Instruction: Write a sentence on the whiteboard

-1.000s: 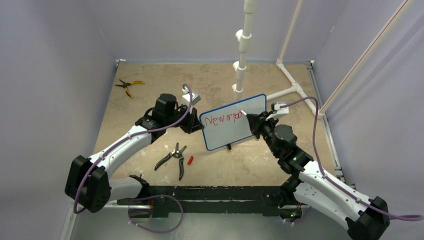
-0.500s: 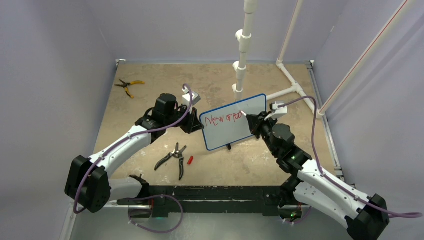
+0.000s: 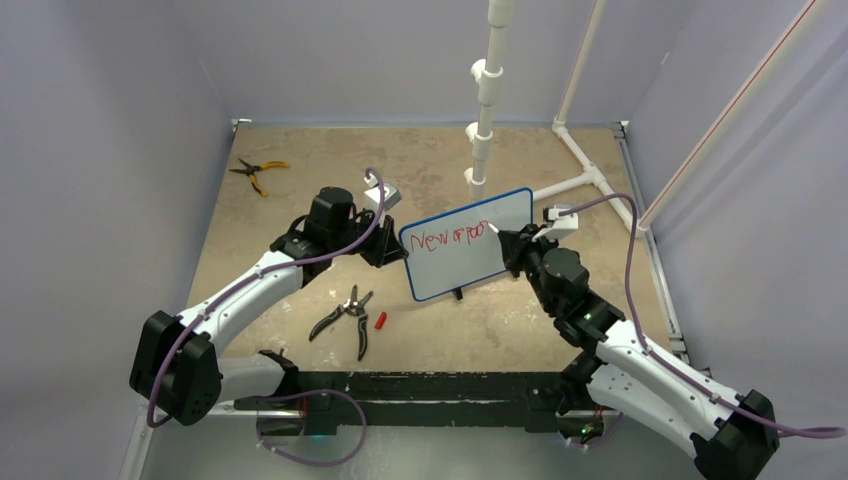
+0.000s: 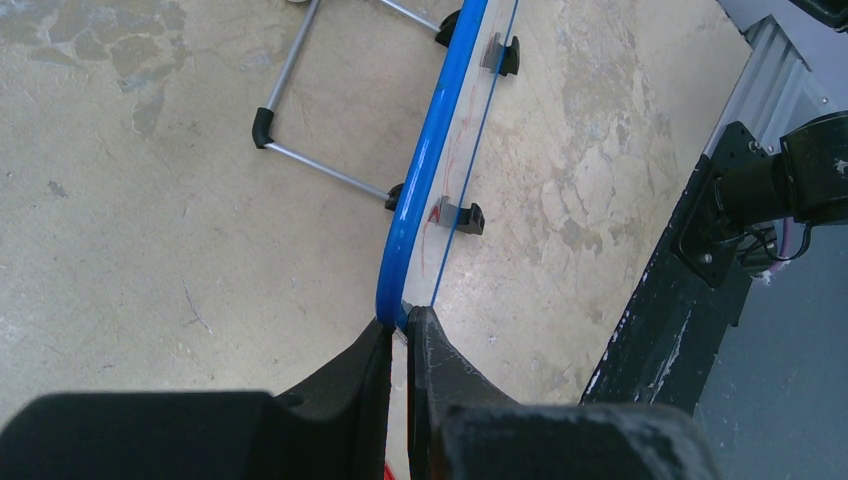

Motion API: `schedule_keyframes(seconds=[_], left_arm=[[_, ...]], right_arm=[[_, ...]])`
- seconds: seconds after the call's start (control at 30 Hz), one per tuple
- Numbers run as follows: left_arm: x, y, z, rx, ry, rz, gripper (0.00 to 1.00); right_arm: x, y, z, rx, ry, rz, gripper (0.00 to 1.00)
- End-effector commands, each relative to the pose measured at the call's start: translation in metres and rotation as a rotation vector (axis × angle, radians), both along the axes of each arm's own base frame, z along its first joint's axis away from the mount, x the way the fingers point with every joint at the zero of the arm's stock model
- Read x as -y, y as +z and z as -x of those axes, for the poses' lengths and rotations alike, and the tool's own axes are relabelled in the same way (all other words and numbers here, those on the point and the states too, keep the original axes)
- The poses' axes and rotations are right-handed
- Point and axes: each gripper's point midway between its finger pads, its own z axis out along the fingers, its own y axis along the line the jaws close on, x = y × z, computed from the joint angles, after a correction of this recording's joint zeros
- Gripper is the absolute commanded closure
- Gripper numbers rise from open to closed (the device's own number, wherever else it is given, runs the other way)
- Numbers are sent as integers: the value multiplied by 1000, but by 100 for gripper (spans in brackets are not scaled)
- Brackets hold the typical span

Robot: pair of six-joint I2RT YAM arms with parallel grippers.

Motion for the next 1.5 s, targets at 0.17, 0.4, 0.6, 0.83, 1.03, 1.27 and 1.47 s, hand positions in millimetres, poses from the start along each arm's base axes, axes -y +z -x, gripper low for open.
schedule_keyframes(seconds=[0.17, 0.4, 0.6, 0.83, 1.03, 1.27, 1.47], left_arm=[[4, 7, -2, 32, -14, 27, 100], [4, 7, -2, 31, -14, 28, 100], [4, 8, -2, 31, -15, 30, 100], [4, 8, -2, 33, -14, 30, 100], [4, 8, -1, 33, -14, 29, 100], [4, 8, -2, 35, -13, 29, 100], [4, 8, -2, 34, -14, 28, 100]], right_arm=[[4, -11, 2, -53, -27, -26, 100], [4, -26, 8, -101, -21, -42, 100], [4, -21, 6, -81, -25, -43, 100], [2, 3, 0, -23, -28, -58, 100], [0, 15, -4, 15, -28, -77, 100], [1, 21, -7, 36, -42, -82, 100], [7, 25, -7, 52, -67, -91, 100]])
